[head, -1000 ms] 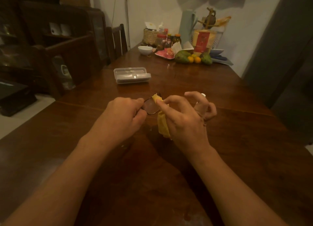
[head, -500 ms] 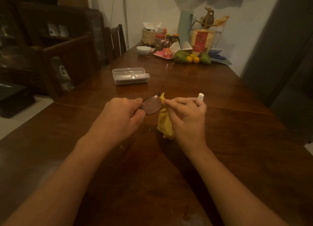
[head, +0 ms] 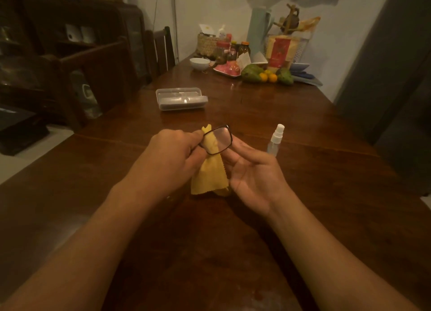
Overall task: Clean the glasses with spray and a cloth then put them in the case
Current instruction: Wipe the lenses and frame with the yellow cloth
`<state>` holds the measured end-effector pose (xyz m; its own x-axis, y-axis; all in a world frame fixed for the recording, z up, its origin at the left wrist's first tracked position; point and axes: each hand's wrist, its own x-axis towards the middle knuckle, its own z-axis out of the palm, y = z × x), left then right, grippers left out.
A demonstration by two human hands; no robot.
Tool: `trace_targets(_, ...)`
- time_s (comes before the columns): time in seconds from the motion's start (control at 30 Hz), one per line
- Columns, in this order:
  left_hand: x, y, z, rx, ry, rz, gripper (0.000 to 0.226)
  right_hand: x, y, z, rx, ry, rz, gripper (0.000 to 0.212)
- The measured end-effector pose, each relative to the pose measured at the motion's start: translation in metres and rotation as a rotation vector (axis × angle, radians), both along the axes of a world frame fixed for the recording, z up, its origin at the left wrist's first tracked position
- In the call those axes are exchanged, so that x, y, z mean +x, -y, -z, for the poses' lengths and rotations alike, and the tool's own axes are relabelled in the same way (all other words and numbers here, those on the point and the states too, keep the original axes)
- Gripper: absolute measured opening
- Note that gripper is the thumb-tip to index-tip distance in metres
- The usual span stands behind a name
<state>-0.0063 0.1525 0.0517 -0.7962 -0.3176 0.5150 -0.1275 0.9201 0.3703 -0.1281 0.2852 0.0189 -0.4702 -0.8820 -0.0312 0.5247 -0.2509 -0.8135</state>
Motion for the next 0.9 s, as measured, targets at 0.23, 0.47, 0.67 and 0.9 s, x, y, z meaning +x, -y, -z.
trace_targets(0.23, 0.0021, -0.0027, -0.0011, 0.029, -0.024, 0.031, 0.025, 0.0015, 0.0027, 0.0005, 0.057, -0.083, 0.091, 0.066)
trace_targets(0.47, 0.0024, -0.0002, -0.0015, 0.009, -0.031, 0.028, 0.025, 0.0021, 0.0039, 0.0019, 0.048, -0.112, 0.063, 0.055)
trace_targets(0.67, 0.0036, -0.0005, -0.0027, 0.03, -0.03, 0.027, 0.028, 0.0011, 0.0022, 0.0007, 0.093, -0.162, 0.053, 0.051)
trace_targets(0.9, 0.0041, -0.0015, -0.0042, 0.057, -0.039, 0.036, 0.029, -0.0001, 0.0042, 0.0027, 0.039, 0.019, 0.106, 0.069)
